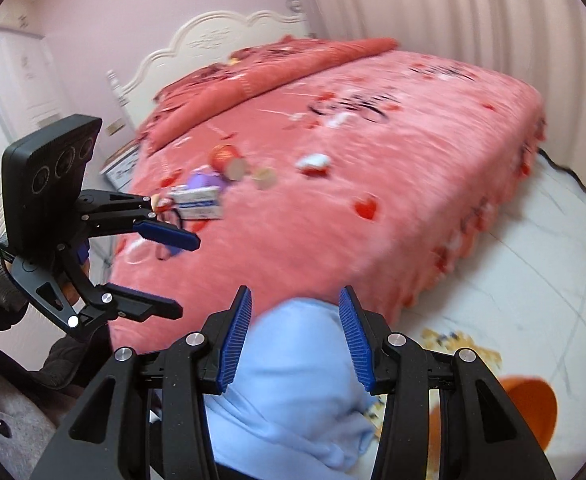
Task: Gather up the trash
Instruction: 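Move both open tools back over the bed items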
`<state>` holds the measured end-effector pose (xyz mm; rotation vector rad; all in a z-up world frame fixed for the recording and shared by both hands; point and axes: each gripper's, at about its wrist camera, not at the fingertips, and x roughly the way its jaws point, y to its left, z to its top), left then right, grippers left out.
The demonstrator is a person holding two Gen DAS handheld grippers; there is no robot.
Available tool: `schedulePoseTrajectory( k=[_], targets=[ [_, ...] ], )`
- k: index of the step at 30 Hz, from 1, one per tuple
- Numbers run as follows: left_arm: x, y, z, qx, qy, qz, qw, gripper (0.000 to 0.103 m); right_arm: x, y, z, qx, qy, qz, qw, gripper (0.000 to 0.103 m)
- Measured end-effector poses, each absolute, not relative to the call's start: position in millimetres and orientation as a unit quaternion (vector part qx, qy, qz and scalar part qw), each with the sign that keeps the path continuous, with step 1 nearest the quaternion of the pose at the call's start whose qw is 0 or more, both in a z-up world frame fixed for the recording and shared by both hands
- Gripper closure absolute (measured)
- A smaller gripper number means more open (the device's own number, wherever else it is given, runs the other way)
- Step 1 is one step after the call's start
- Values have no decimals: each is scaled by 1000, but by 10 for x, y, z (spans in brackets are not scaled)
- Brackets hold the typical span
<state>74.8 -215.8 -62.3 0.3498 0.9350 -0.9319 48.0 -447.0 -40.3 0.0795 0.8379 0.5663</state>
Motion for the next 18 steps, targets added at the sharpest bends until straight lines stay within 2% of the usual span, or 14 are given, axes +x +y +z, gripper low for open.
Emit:
schedulePoseTrajectory(
  k=[18],
  targets=[
    [638, -128, -455, 61, 434, -267, 858, 35, 896, -2423, -198, -45, 391, 421, 817, 54]
  ],
)
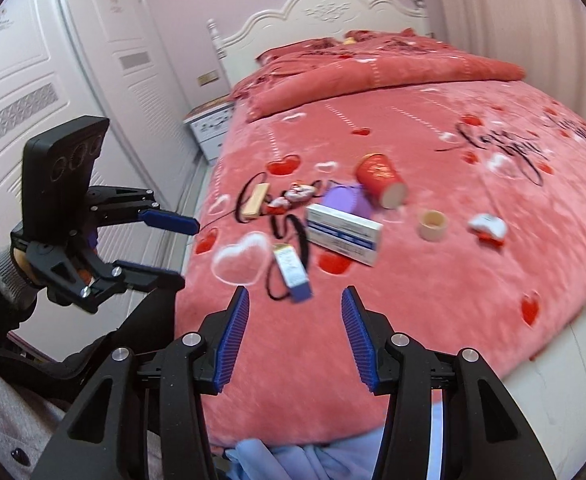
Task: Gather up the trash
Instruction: 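Move both open tools back over the bed items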
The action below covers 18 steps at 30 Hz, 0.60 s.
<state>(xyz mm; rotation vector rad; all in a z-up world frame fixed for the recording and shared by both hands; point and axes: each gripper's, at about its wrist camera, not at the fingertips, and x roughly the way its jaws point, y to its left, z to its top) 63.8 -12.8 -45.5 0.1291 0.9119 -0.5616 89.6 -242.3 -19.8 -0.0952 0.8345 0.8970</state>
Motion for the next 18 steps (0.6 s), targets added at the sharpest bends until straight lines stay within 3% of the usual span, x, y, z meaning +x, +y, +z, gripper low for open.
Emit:
schedulePoseTrajectory(
  k=[18],
  targets=[
    [1219, 774, -833, 20, 457, -209, 864, 35, 1365, -1621, -685, -74, 430, 456, 776, 54]
  ],
)
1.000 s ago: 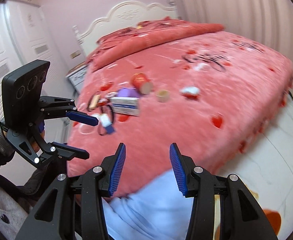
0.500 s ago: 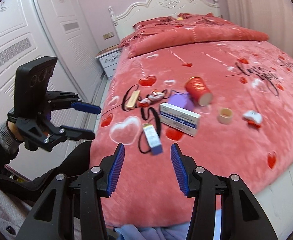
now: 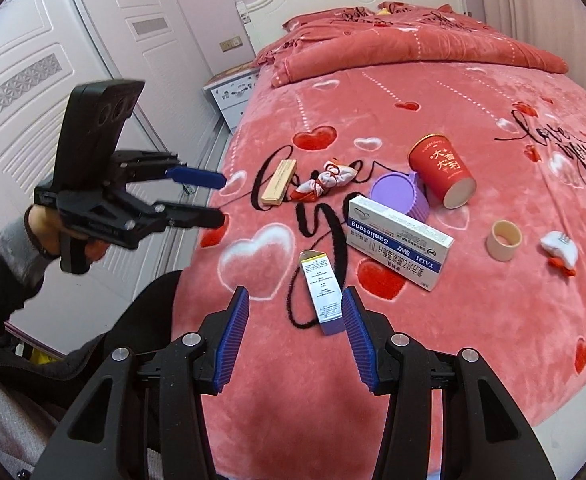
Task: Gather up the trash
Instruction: 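Move both open tools back over the bed items, then grasp the small white medicine box with the right tool while the left tool grasps the white-red sock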
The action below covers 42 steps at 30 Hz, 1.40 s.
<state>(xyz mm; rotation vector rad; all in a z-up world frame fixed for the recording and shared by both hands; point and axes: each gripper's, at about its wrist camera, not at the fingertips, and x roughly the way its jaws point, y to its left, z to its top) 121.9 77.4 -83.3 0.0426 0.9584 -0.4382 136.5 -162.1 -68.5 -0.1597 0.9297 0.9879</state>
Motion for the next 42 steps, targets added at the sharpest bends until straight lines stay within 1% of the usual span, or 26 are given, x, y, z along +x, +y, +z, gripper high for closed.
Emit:
schedulePoseTrajectory(
  k=[14, 26, 27, 28, 30, 32, 33, 34, 42],
  targets=[
    [2082, 975, -1287, 77, 489, -244, 834, 35, 1601, -1282, -1163, -94, 456, 442, 767, 54],
    [2387, 1057, -1655, 100, 508, -270, 812, 35, 1738, -1160, -1450, -100, 477, 435, 757, 54],
    [2407, 1074, -1682, 99, 510, -271, 811, 38, 1754, -1153, -1469, -101, 477, 434, 758, 54],
    [2423, 1088, -1701, 96, 511, -272, 810, 46, 1760, -1145, -1485, -101, 478, 433, 758, 54],
    [2444, 1109, -1724, 95, 511, -273, 810, 53, 1776, -1118, -1521, -102, 482, 434, 754, 55],
    [2455, 1119, -1733, 95, 509, -271, 812, 66, 1772, -1101, -1535, -107, 481, 436, 753, 62],
    [2451, 1134, -1724, 89, 507, -272, 813, 72, 1773, -1095, -1539, -108, 481, 437, 752, 64],
    [2449, 1123, -1720, 86, 507, -275, 812, 83, 1779, -1086, -1550, -110, 482, 439, 750, 71],
    [2213, 972, -1649, 84, 514, -285, 805, 83, 1750, -1156, -1550, -101, 481, 440, 752, 74]
  ],
)
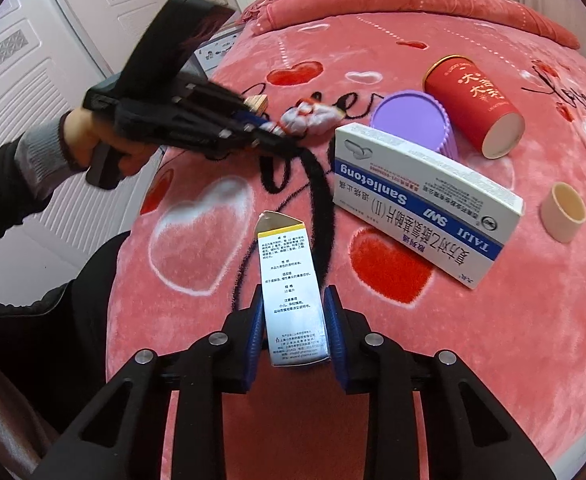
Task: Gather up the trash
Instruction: 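Grasp the small white medicine box with the right tool while the left tool grasps the white-red sock, then carry the medicine box and sock in both tools over the orange bucket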
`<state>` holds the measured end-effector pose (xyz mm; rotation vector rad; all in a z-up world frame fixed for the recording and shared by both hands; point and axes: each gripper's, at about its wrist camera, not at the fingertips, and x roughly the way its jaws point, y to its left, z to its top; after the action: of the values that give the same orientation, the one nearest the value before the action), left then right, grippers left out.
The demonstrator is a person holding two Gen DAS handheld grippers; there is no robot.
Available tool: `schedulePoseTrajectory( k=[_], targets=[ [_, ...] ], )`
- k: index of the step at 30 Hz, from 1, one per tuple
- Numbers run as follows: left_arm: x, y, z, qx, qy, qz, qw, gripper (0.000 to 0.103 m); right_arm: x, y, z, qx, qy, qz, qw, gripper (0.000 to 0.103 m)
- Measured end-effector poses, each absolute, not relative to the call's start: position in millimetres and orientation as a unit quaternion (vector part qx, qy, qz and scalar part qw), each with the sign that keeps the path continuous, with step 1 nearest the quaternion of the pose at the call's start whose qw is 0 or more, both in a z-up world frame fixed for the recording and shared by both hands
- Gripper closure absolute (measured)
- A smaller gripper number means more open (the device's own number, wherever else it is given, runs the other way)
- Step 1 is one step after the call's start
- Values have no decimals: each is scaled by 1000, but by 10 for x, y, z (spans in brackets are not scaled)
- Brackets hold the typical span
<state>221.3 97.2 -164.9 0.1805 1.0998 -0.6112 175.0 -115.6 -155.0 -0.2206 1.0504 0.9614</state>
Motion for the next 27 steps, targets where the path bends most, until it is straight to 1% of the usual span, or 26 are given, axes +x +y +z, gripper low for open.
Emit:
schedulePoseTrajectory(
  k=[11, 27],
  targets=[
    [1532, 634, -1312, 78, 507, -288, 809, 83, 1515, -1413, -1240, -82, 454, 441, 770, 74],
    [599, -33, -865, 101, 487, -309, 811, 83, 782, -2154, -695, -50, 409, 438, 799, 74]
  ],
)
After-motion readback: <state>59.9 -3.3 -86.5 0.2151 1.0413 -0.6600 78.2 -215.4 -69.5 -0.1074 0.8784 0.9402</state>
